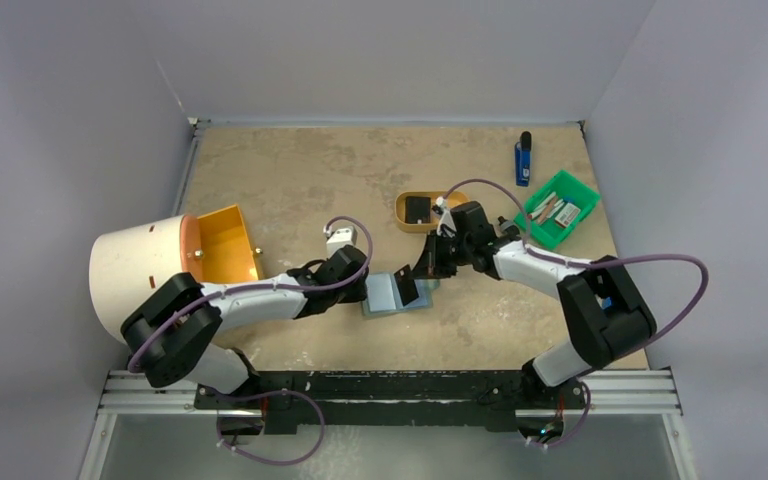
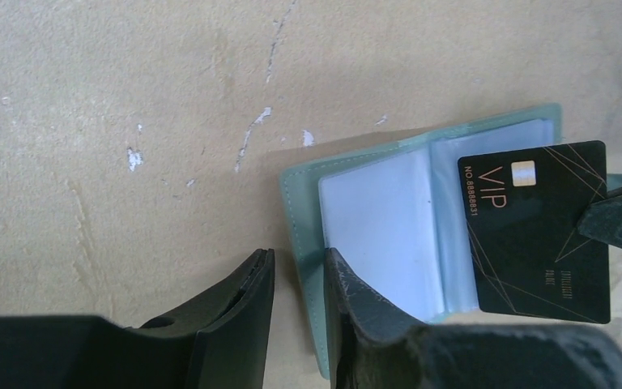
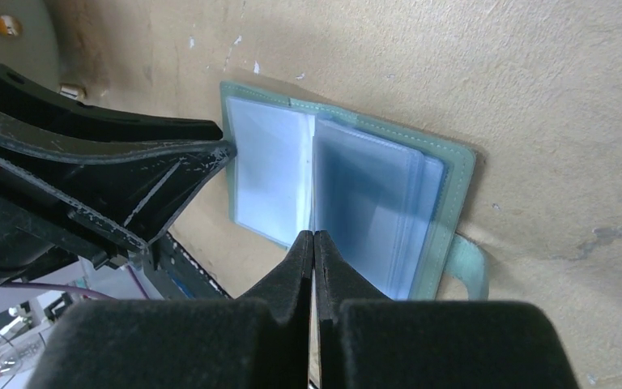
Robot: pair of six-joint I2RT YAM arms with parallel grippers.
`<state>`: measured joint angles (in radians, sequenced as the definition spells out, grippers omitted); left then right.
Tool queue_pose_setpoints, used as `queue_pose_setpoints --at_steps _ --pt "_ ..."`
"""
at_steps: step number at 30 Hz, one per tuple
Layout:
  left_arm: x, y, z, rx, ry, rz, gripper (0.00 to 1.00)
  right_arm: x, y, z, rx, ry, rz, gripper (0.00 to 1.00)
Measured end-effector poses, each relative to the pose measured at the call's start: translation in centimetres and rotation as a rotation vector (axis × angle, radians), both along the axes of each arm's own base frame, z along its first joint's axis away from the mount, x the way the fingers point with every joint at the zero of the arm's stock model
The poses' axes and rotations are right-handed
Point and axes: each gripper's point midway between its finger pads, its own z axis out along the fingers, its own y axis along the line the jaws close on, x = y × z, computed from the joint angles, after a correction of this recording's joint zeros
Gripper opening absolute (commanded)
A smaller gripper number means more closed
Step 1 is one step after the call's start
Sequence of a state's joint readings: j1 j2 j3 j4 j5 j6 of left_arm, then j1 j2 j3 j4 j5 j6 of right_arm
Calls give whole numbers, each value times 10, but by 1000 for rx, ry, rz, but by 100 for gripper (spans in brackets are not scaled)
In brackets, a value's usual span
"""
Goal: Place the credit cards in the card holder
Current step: Insert the credit card into the card holder.
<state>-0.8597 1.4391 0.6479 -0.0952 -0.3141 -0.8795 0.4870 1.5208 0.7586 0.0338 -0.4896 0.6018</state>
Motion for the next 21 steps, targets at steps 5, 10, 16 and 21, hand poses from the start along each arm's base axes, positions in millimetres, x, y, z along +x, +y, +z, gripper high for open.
queue_pose_setpoints --at_steps 5,10,16,21 --pt "-1 4 -8 25 8 9 25 1 4 -7 1 29 17 0" --pt "1 5 -9 29 5 12 23 0 6 -13 -1 48 24 0" --pt "2 5 -10 24 -5 16 22 0 7 -18 -2 61 26 0" --pt "3 5 -10 23 -10 18 21 0 11 -16 5 54 35 0"
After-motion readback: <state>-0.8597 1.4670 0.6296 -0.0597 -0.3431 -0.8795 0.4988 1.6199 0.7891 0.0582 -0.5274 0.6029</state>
